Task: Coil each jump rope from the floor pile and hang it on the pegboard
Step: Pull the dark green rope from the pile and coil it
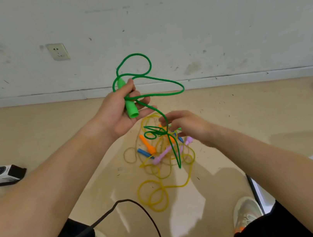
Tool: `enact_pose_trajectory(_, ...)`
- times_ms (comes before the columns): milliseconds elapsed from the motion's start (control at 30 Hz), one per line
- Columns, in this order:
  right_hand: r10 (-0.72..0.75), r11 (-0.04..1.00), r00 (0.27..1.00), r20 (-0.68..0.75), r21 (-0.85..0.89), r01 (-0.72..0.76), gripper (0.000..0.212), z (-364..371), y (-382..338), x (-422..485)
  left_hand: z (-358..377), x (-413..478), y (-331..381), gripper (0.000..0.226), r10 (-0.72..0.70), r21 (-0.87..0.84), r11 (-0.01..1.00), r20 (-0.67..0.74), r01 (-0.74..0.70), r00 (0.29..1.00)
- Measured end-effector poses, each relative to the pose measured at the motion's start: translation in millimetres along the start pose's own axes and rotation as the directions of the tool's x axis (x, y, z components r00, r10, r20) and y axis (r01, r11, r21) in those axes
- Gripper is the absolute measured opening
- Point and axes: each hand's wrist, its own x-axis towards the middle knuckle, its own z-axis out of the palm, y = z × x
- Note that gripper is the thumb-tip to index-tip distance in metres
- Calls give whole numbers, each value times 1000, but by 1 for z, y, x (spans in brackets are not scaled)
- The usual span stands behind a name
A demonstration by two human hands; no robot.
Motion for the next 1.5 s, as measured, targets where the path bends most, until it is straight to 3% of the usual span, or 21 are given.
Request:
enact_pose_trajectory(67, -78, 995, 993, 88, -48, 82, 27, 14, 1, -3, 2, 0, 4, 30, 1, -70, 998, -9, -2, 1000)
enact_pose_trajectory(133, -134, 962, 988, 76, -229, 148, 14, 21, 6, 0, 1, 3, 7, 30, 22, -116, 993, -40, -26, 999)
enact_pose_trajectory(167, -153, 926, 986, 60, -339, 164, 17, 22, 10, 3, -2, 5, 10, 30, 38, -138, 989, -70, -48, 997)
enact_pose_trajectory(300, -75, 810, 997, 22, -581, 74, 27, 8, 26, 10, -20, 10, 24, 25, 120, -172, 971, -252, -167, 960)
enact_pose_trajectory(367, -20, 896, 999, 40, -444, 36, 24, 1, 27, 9, -34, 13, 27, 21, 194, -26, 976, -333, -215, 923)
enact_pose_trajectory(433, 6, 979, 1000, 29, -203, 0, 22, -3, 20, 7, -45, 15, 25, 20, 286, 241, 947, -329, -213, 900)
enact_pose_trajectory(500, -14, 1000, 1000, -15, -9, 14, 22, -7, 8, 4, -49, 15, 18, 19, 335, 518, 837, -228, -177, 914)
enact_pose_trajectory(600, -39, 971, 995, -96, 233, 61, 20, -12, -12, -2, -44, 11, -3, 16, 254, 767, 629, -45, -130, 966)
enact_pose_trajectory(667, -34, 930, 991, -128, 359, 79, 20, -16, -22, -5, -38, 8, -18, 15, 169, 793, 595, 35, -130, 985)
enact_pose_trajectory(800, -34, 856, 986, -164, 504, 113, 21, -19, -33, -8, -22, -2, -37, 20, -6, 650, 746, 227, -147, 974)
enact_pose_trajectory(867, -29, 806, 980, -197, 576, 139, 21, -21, -37, -9, -16, -6, -40, 26, -40, 655, 738, 285, -164, 958)
enact_pose_trajectory(967, -9, 675, 967, -254, 712, 193, 20, -29, -42, -11, -12, -9, -43, 29, -57, 698, 701, 260, -147, 964)
enact_pose_trajectory(1067, -25, 594, 958, -284, 767, 243, 21, -34, -44, -12, -4, -10, -43, 30, -48, 619, 783, 156, -59, 987)
enact_pose_trajectory(1167, -23, 647, 965, -263, 731, 215, 29, -34, -46, -16, 4, -9, -41, 31, 27, 530, 844, 107, -80, 994)
enact_pose_trajectory(1267, 53, 827, 958, -283, 551, 117, 45, -33, -44, -19, 10, -9, -33, 30, 75, 454, 888, 12, -72, 997)
enact_pose_trajectory(1333, 62, 927, 960, -272, 372, 45, 33, -28, -39, -20, 13, -10, -26, 28, 104, 370, 926, -52, -78, 993)
enact_pose_trajectory(1400, 52, 984, 977, -206, 180, -14, 18, -17, -26, -16, 14, -11, -18, 26, 113, 259, 962, -86, -87, 990)
enact_pose_trajectory(1500, -27, 998, 1000, -7, -52, 27, 37, 5, -5, -13, 15, -12, -9, 21, 80, 64, 995, -104, -74, 991)
